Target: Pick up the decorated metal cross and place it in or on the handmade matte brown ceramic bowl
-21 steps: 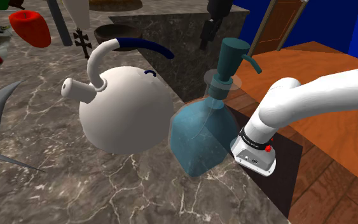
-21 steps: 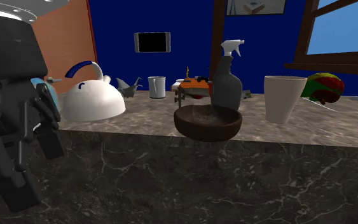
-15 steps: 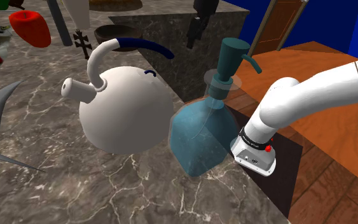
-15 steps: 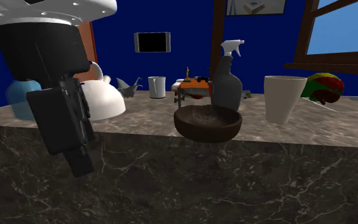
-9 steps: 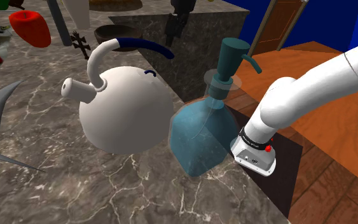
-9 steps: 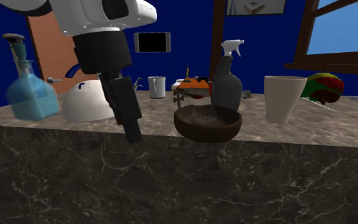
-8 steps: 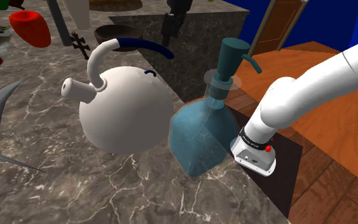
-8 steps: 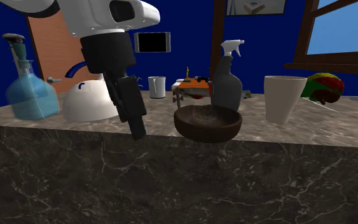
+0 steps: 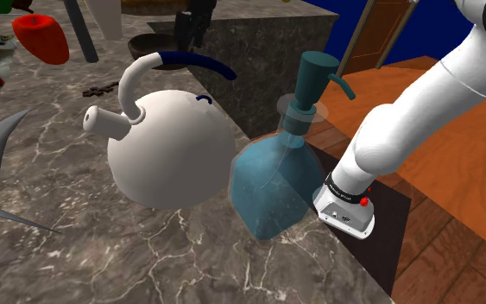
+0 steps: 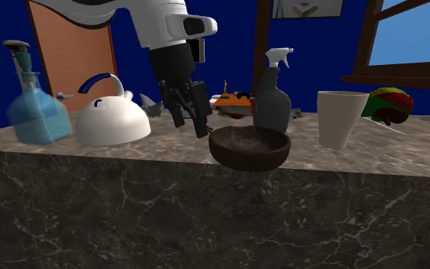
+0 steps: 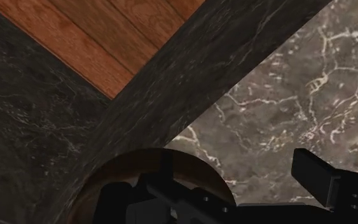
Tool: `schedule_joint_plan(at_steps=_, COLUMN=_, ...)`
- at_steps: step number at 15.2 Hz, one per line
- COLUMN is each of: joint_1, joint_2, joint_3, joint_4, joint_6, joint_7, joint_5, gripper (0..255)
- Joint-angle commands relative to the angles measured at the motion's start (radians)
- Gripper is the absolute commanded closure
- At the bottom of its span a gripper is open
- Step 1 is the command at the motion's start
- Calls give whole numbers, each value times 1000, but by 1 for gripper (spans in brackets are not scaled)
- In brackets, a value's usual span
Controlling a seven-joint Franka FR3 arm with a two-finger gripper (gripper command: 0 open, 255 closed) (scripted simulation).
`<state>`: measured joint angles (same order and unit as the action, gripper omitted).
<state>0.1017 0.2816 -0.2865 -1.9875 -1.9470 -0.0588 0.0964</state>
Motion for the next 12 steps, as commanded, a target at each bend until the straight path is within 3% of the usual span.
schedule_joint_plan(at_steps=1, joint_1=8, joint_2=-63, joint_3=-23, joint_4=66, joint_6=-10, joint_7=13, joint_5=-11, gripper=0)
schedule_joint_plan(at_steps=12, joint_1=89, joint_2=-396, joint_3=-126, joint_4=465, joint_6=4, joint_7=99, joint_5=-137, gripper=0)
